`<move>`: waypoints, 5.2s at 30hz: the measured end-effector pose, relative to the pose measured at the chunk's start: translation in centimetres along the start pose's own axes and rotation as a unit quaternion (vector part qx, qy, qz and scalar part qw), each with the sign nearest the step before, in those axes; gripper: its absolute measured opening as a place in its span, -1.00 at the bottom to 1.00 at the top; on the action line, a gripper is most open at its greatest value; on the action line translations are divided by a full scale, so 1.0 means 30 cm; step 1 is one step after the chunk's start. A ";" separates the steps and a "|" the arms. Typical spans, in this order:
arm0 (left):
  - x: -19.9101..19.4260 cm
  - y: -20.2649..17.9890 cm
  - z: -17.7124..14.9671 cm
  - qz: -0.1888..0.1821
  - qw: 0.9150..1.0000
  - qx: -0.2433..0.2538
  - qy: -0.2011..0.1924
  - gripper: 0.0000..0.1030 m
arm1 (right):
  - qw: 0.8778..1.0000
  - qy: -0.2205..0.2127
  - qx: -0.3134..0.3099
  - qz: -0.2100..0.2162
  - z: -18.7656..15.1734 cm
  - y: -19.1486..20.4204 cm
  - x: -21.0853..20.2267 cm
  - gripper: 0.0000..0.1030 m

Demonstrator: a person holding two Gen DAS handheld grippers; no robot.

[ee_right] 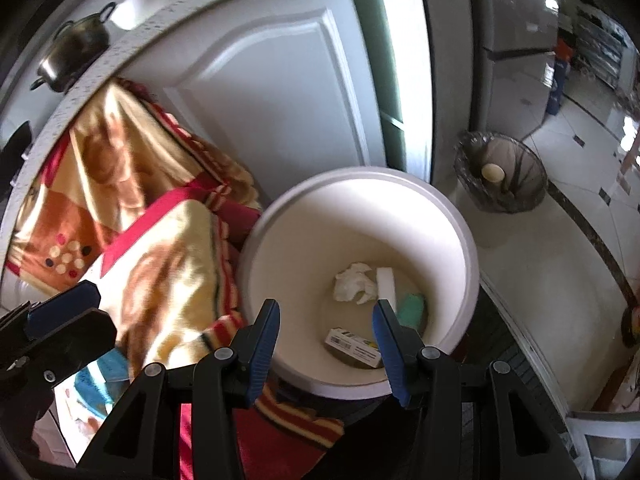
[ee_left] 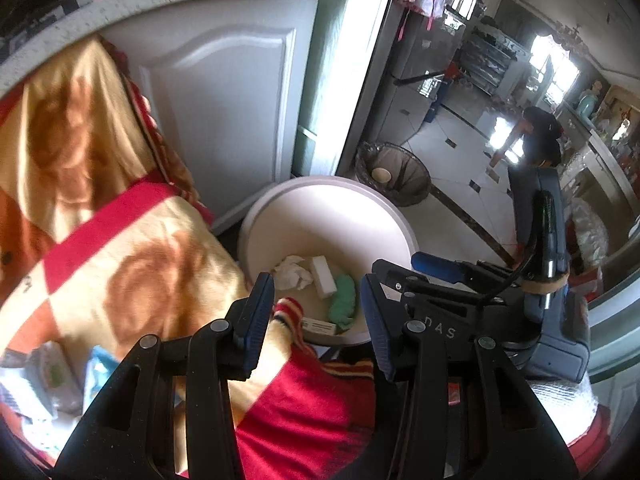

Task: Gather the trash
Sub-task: 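Move both open tools back over the trash on the chair, then grasp the crumpled clear plastic wrapper with left tool while right tool grasps silver printed packet, then carry the plastic wrapper and silver packet with both tools over the white bin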

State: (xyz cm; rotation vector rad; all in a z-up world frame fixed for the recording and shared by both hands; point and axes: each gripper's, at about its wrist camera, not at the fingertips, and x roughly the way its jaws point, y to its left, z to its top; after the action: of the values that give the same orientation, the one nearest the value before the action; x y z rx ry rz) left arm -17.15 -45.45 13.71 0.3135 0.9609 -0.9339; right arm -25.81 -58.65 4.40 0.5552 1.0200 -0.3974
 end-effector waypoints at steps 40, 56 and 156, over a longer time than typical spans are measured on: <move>-0.568 0.692 -0.627 0.033 0.983 -0.180 0.023 0.27 | 0.960 0.082 -0.227 0.140 -0.295 0.736 -0.069 0.31; -0.393 0.799 -0.820 0.017 0.965 -0.259 0.037 0.27 | 0.923 0.067 -0.318 0.206 -0.223 1.070 0.013 0.55; -0.096 0.117 0.033 0.011 0.999 0.017 -0.031 -0.70 | 0.989 -0.077 -0.104 0.076 0.020 0.060 -0.237 -0.53</move>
State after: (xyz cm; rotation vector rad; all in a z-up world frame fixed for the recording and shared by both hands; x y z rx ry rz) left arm -14.49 -42.44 16.05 0.3223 0.8842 -0.9359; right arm -27.77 -57.18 11.35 0.4047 0.8527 -0.1933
